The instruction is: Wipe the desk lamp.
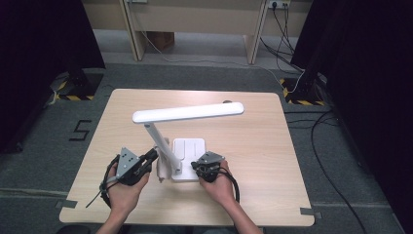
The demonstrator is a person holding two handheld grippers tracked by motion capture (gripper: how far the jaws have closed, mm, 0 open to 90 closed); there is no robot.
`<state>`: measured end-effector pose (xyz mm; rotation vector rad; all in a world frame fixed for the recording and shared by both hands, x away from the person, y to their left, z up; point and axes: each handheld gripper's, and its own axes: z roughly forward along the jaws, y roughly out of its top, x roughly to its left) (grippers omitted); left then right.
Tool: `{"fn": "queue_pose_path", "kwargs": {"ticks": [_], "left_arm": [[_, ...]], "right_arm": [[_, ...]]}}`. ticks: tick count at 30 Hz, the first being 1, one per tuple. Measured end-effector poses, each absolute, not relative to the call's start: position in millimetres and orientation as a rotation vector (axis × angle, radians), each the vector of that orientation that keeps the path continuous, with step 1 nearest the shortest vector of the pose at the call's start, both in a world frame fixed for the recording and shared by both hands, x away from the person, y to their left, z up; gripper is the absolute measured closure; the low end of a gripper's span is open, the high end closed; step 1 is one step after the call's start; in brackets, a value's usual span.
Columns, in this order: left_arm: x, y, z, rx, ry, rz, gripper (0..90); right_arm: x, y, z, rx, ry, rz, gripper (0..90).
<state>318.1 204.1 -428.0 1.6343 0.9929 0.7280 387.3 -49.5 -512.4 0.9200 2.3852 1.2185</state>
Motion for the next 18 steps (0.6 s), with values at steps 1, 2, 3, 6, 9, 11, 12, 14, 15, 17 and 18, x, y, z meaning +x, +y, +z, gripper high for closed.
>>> {"fn": "queue_pose_path", "kwargs": {"ticks": [1,2,3,6,9,11,12,14,15,17,18], "left_arm": [[318,204,-429,1.638,0.993,0.724,85.2],[319,204,-430,1.637,0.996,0.723,85.2],[319,203,-431,1.636,1.0,0.721,85.2],[320,202,-433,1.638,1.006,0.717,85.2],[321,202,-436,1.643,1.012,0.708,85.2],[321,200,-439,1.65,1.016,0.705,85.1],[321,200,-439,1.65,1.016,0.705,85.2],[322,200,-442,1.655,1.021,0.699,85.2],[322,200,-442,1.655,1.021,0.699,85.2],[323,199,-445,1.659,1.025,0.695,85.1],[324,199,-447,1.668,1.026,0.69,85.2]], "right_arm": [[387,-50,-512,0.92,2.385,1.219,90.0],[387,-49,-512,0.92,2.385,1.219,90.0],[387,-49,-512,0.919,2.385,1.22,90.0],[387,-49,-512,0.919,2.385,1.22,90.0],[387,-49,-512,0.92,2.385,1.22,90.0],[387,-50,-512,0.919,2.385,1.22,90.0],[387,-50,-512,0.919,2.385,1.22,90.0],[387,-49,-512,0.919,2.385,1.22,90.0],[387,-49,-512,0.919,2.385,1.22,90.0],[387,-50,-512,0.919,2.385,1.22,90.0],[387,-50,-513,0.919,2.385,1.22,90.0]]}}
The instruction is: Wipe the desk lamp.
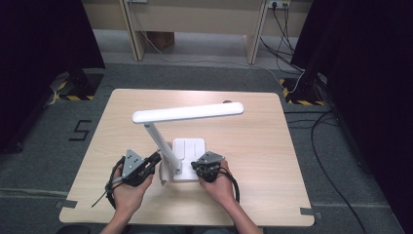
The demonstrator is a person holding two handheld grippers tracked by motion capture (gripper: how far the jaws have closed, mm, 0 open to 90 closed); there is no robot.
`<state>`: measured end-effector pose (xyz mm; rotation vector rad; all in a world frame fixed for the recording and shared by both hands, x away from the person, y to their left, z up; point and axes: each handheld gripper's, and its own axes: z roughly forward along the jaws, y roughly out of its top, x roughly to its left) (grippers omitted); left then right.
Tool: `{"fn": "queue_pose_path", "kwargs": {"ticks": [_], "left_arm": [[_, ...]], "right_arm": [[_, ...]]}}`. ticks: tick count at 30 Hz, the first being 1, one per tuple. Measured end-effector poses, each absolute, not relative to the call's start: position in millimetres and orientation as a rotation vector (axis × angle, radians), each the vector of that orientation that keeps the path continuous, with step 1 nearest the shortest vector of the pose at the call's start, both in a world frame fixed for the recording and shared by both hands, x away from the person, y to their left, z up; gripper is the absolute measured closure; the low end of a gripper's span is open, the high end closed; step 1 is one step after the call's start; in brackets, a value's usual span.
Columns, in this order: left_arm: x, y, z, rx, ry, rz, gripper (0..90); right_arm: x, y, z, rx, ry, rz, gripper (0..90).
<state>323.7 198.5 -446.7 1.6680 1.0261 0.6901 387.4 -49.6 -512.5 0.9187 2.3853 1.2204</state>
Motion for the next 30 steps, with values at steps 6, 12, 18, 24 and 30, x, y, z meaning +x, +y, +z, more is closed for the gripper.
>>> {"fn": "queue_pose_path", "kwargs": {"ticks": [6,12,18,24,30], "left_arm": [[325,197,-452,1.683,1.034,0.678,85.2],[328,195,-461,1.701,1.043,0.663,85.2],[330,192,-471,1.727,1.052,0.647,85.2],[332,190,-477,1.741,1.058,0.636,85.1],[334,188,-484,1.773,1.061,0.619,85.1]], "right_arm": [[387,-49,-512,0.919,2.385,1.22,90.0],[387,-50,-512,0.919,2.385,1.22,90.0],[388,-50,-513,0.903,2.385,1.22,90.0],[388,-50,-513,0.903,2.384,1.22,90.0],[388,-50,-513,0.902,2.381,1.221,90.0]]}}
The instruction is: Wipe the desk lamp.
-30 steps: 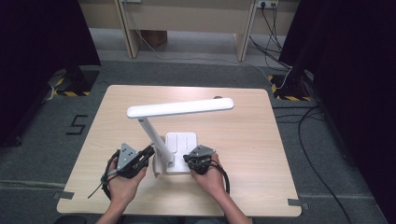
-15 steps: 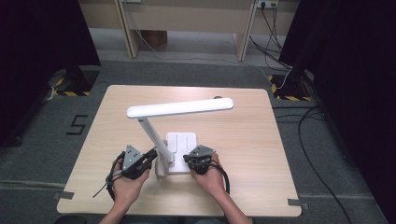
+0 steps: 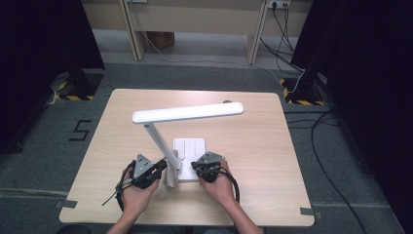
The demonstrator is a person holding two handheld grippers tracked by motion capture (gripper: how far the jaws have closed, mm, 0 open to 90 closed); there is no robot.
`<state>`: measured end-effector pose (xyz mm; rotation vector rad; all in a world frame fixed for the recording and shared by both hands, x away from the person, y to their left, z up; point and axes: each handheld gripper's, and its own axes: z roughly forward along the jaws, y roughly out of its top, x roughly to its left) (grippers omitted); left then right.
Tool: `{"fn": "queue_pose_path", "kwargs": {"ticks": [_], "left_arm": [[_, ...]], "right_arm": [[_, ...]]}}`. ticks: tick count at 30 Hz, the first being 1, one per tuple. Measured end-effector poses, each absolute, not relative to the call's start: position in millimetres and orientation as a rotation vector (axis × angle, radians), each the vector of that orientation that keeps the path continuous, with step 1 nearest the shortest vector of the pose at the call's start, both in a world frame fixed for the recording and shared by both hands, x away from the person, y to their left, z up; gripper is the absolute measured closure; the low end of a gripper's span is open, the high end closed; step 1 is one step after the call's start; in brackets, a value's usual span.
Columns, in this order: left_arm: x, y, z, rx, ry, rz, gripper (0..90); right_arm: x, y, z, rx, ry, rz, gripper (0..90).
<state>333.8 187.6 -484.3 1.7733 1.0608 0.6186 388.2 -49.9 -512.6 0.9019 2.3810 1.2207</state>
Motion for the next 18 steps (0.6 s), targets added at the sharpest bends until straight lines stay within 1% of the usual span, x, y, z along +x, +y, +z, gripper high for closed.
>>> {"fn": "queue_pose_path", "kwargs": {"ticks": [12,18], "left_arm": [[335.7,184.6,-492.9,1.816,1.074,0.579,85.0],[335.5,185.3,-493.1,1.823,1.077,0.573,85.0]], "right_arm": [[387.4,-49.1,-512.7,0.908,2.378,1.217,90.0],[386.7,-47.5,-512.2,0.902,2.375,1.21,86.0]]}}
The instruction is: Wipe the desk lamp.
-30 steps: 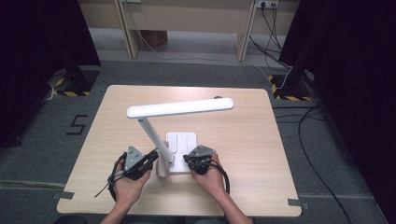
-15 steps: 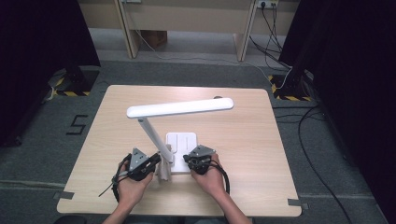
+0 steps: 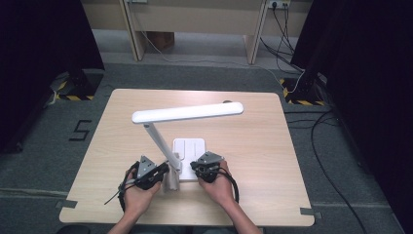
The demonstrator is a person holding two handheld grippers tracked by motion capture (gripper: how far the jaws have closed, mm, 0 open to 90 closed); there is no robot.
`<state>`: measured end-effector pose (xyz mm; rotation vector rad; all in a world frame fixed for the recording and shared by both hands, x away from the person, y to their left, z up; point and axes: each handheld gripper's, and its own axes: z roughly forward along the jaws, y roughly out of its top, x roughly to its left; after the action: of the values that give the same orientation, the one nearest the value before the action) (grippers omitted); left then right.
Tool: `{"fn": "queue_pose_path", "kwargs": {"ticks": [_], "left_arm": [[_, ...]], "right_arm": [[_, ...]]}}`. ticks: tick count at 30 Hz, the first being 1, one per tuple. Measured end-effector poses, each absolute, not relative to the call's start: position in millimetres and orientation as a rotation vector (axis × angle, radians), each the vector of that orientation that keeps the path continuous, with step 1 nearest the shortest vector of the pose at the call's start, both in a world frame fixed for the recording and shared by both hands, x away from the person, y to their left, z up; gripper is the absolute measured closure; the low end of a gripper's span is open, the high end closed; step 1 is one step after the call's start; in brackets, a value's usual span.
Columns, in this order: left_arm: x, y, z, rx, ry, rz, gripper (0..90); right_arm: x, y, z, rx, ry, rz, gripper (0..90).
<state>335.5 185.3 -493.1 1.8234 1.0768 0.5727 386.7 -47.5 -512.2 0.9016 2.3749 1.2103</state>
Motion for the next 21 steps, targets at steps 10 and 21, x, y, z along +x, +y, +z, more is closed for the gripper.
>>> {"fn": "queue_pose_path", "kwargs": {"ticks": [10,21], "left_arm": [[332,191,-487,1.835,1.088,0.583,85.0],[324,191,-481,1.857,1.066,0.585,85.0]], "right_arm": [[375,-36,-492,0.939,2.387,1.274,58.8],[341,-15,-461,0.849,2.447,1.343,48.2]]}}
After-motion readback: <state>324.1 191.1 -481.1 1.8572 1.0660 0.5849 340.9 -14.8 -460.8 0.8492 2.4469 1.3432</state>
